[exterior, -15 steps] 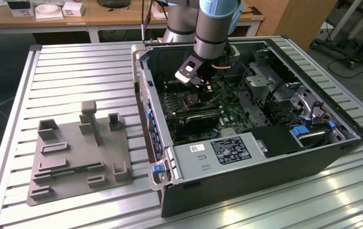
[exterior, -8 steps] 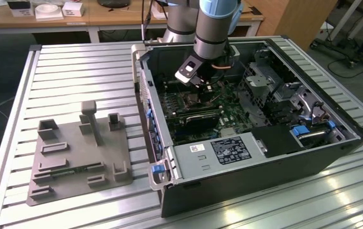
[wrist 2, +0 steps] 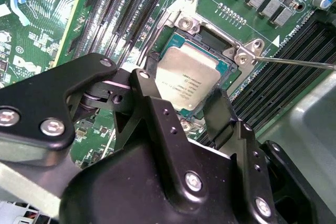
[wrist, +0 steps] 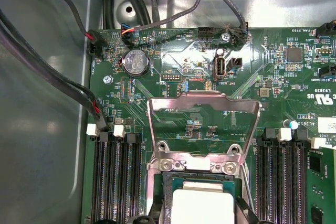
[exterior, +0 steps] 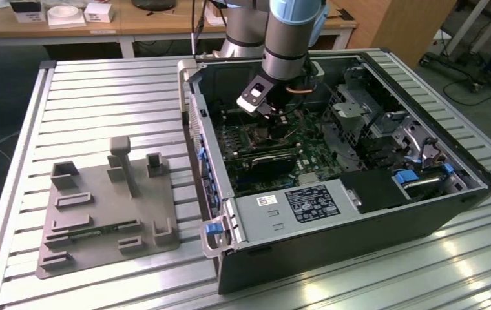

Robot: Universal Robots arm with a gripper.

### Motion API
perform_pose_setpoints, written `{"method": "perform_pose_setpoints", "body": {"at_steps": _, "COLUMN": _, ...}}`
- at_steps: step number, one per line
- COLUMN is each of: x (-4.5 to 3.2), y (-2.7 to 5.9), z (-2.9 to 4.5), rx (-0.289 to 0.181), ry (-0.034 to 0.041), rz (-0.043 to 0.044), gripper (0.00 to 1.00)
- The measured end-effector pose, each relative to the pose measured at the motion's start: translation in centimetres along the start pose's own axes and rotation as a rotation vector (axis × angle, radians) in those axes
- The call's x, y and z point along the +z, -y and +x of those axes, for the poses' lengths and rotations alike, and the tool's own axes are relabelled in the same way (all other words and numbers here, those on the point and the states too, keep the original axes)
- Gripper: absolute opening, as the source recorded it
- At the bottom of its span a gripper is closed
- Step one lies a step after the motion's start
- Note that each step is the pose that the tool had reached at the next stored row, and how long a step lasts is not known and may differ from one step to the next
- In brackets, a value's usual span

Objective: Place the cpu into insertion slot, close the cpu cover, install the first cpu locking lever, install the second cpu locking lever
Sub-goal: 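Place the cpu into insertion slot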

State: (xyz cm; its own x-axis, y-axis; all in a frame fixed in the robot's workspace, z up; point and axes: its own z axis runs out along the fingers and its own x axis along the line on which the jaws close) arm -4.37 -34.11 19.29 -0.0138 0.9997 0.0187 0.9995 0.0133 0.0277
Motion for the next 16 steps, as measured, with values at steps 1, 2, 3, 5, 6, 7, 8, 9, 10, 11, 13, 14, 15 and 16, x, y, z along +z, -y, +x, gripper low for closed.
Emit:
{"method": "perform_pose_setpoints", "body": {"at_steps": 1, "x": 0.0, "y": 0.0, "z": 0.0, "rx": 0.0, "ry": 0.0, "rz": 0.0, "gripper": 0.62}}
{"method": "perform_pose_setpoints", "body": {"at_steps": 2, "x": 0.0, "y": 0.0, "z": 0.0, "rx": 0.0, "ry": 0.0, "rz": 0.0, "gripper": 0.62}}
{"method": "perform_pose_setpoints", "body": {"at_steps": 3, "x": 0.0, "y": 0.0, "z": 0.0, "rx": 0.0, "ry": 0.0001, "rz": 0.0, "gripper": 0.62}}
{"method": "perform_pose_setpoints", "body": {"at_steps": 5, "x": 0.0, "y": 0.0, "z": 0.0, "rx": 0.0, "ry": 0.0, "rz": 0.0, "gripper": 0.62}}
{"method": "perform_pose_setpoints", "body": {"at_steps": 6, "x": 0.01, "y": 0.0, "z": 0.01, "rx": 0.0, "ry": -0.0002, "rz": -0.0001, "gripper": 0.62}}
{"method": "perform_pose_setpoints", "body": {"at_steps": 7, "x": 0.01, "y": 0.0, "z": 0.03, "rx": 0.0, "ry": -0.0002, "rz": -0.0001, "gripper": 0.62}}
{"method": "perform_pose_setpoints", "body": {"at_steps": 8, "x": 0.01, "y": 0.0, "z": 0.05, "rx": 0.0, "ry": -0.0001, "rz": 0.0, "gripper": 0.62}}
{"method": "perform_pose_setpoints", "body": {"at_steps": 9, "x": 0.0, "y": 0.0, "z": 0.07, "rx": 0.0, "ry": 0.0, "rz": 0.0, "gripper": 0.62}}
{"method": "perform_pose_setpoints", "body": {"at_steps": 10, "x": 0.0, "y": 0.0, "z": 0.1, "rx": 0.0, "ry": 0.0, "rz": 0.0, "gripper": 0.62}}
{"method": "perform_pose_setpoints", "body": {"at_steps": 11, "x": 0.01, "y": 0.0, "z": 0.12, "rx": 0.0, "ry": 0.0, "rz": 0.0, "gripper": 0.62}}
{"method": "perform_pose_setpoints", "body": {"at_steps": 13, "x": 0.01, "y": -0.03, "z": 0.15, "rx": 0.0, "ry": 0.0, "rz": 0.0, "gripper": 0.62}}
{"method": "perform_pose_setpoints", "body": {"at_steps": 14, "x": 0.01, "y": -0.05, "z": 0.15, "rx": 0.0, "ry": -0.0001, "rz": 0.0, "gripper": 0.62}}
{"method": "perform_pose_setpoints", "body": {"at_steps": 15, "x": 0.01, "y": -0.06, "z": 0.16, "rx": 0.0, "ry": 0.0, "rz": 0.0, "gripper": 0.62}}
{"method": "perform_pose_setpoints", "body": {"at_steps": 16, "x": 0.01, "y": -0.08, "z": 0.16, "rx": 0.0, "ry": 0.0, "rz": 0.0, "gripper": 0.62}}
